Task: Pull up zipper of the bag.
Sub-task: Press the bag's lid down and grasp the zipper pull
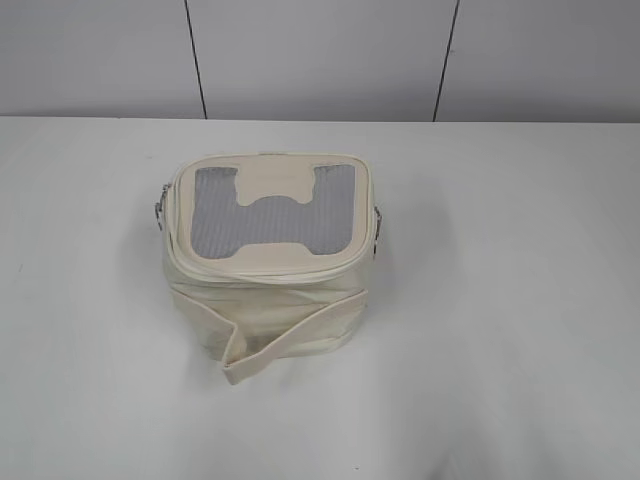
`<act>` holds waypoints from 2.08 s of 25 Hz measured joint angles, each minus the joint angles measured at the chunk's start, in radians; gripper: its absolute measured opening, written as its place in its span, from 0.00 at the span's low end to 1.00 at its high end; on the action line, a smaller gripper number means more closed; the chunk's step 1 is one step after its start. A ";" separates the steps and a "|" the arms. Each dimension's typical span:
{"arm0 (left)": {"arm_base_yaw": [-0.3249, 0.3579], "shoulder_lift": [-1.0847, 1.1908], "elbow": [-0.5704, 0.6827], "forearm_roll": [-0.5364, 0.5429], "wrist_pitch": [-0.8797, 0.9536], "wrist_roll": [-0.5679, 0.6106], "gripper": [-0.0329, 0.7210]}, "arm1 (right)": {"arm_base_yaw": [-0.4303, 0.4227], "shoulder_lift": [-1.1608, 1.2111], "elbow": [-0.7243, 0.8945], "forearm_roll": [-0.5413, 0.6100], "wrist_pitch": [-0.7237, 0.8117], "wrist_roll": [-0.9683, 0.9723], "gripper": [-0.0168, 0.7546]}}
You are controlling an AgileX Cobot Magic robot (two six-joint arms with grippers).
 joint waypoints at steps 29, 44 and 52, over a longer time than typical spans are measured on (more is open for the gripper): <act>-0.074 0.374 -0.027 -0.217 -0.186 0.149 0.38 | 0.314 1.851 -1.081 0.847 -0.034 -1.223 0.53; -0.047 1.250 -0.062 -1.113 -0.506 1.165 0.53 | 0.396 2.401 -1.725 0.830 0.152 -1.065 0.55; 0.006 1.326 -0.087 -1.205 -0.483 1.275 0.53 | 0.439 2.456 -1.726 0.873 0.158 -1.061 0.56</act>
